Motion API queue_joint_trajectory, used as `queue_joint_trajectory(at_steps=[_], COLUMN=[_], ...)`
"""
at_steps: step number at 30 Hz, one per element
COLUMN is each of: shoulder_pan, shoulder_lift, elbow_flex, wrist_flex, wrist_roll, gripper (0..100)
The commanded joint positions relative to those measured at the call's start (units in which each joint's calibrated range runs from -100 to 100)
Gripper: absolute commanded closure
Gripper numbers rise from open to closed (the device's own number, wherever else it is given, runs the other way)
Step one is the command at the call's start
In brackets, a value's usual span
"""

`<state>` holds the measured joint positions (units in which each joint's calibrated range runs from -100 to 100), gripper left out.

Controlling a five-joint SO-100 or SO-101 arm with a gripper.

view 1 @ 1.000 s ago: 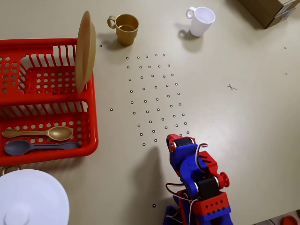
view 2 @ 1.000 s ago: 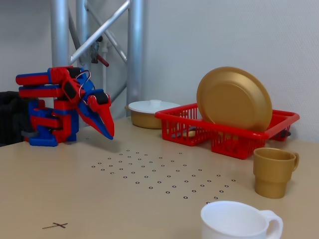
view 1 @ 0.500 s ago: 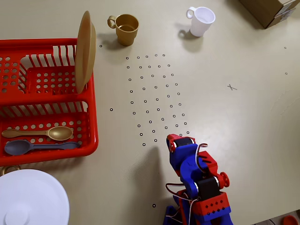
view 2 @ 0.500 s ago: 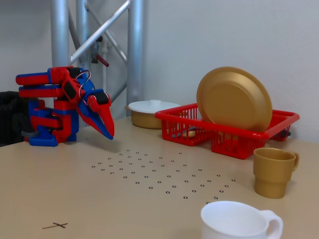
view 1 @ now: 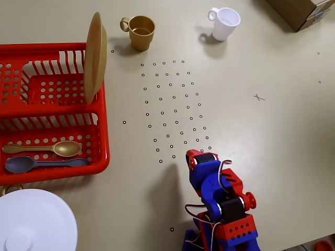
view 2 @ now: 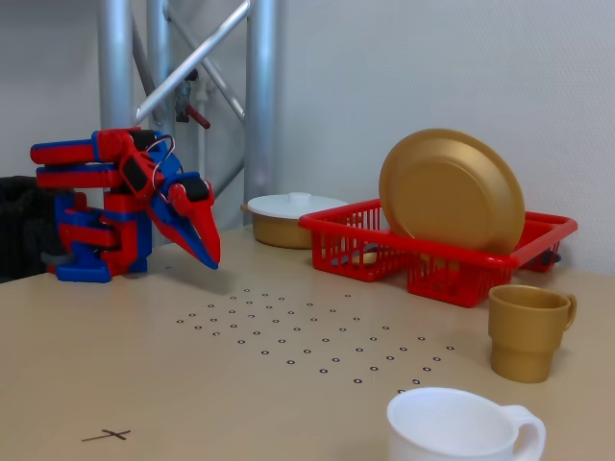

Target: Grasp the plate, place it on the cross drawn on the table.

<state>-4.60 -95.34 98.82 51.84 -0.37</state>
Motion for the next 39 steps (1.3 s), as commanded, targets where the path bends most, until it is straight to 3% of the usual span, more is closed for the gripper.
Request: queue_joint_trajectory(at_steps=[1, 12, 16, 18, 22, 25, 28, 33, 37, 39], shoulder_pan=[-0.43, -0.43, -4.52, -5.96, -7.68, -10.05, -12.34, -15.86, -16.65, -17.73], shoulder_lift=[-0.51, -0.51, 1.43, 5.99, 20.7, 34.06, 45.72, 59.42, 64.57, 65.67], elbow_flex=[1.08, 1.08, -0.46, -4.54, -17.05, -32.55, -49.78, -72.8, -81.51, -82.78], wrist_flex=[0.03, 0.03, -2.23, -5.44, -12.21, -9.87, -6.09, -0.37, 5.34, 5.9], wrist_roll=[0.34, 0.59, 2.69, 6.3, 23.59, 31.99, 35.6, 39.37, 41.56, 44.35], gripper=[100, 100, 99, 98, 97, 97, 90, 86, 69, 72])
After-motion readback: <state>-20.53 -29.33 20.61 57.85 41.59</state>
